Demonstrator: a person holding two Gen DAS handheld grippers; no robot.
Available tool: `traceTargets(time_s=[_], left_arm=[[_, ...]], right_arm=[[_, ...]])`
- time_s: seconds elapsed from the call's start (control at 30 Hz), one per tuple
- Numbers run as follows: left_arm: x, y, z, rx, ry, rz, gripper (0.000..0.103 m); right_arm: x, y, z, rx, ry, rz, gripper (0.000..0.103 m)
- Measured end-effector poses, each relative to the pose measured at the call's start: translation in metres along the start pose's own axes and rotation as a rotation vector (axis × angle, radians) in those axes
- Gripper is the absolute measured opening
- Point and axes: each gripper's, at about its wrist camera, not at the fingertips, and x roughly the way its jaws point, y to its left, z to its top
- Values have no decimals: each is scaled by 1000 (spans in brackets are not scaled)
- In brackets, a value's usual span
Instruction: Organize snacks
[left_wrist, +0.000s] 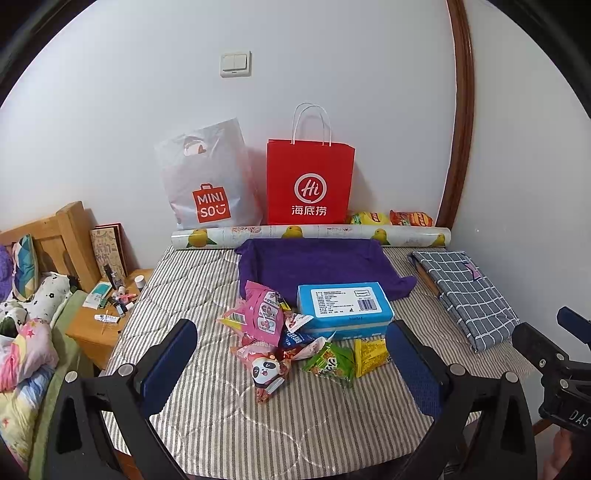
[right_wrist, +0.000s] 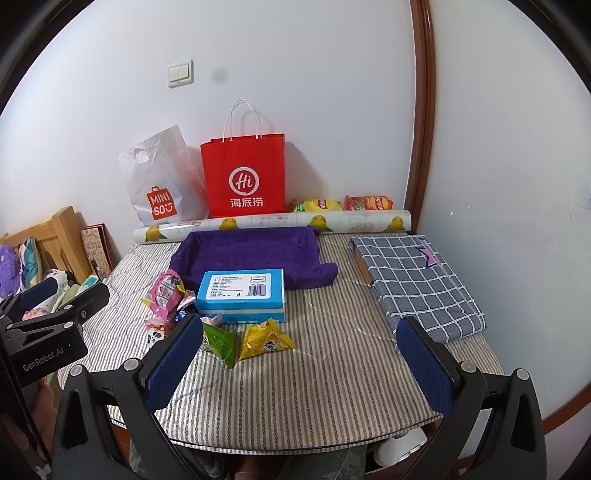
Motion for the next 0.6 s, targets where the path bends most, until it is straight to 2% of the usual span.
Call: traceTargets(time_s=[0.6], left_arm=[[-1,-1,-1,-2,-5,-1,103]], right_arm=[[-3,1,-2,-4,-11,2,103]])
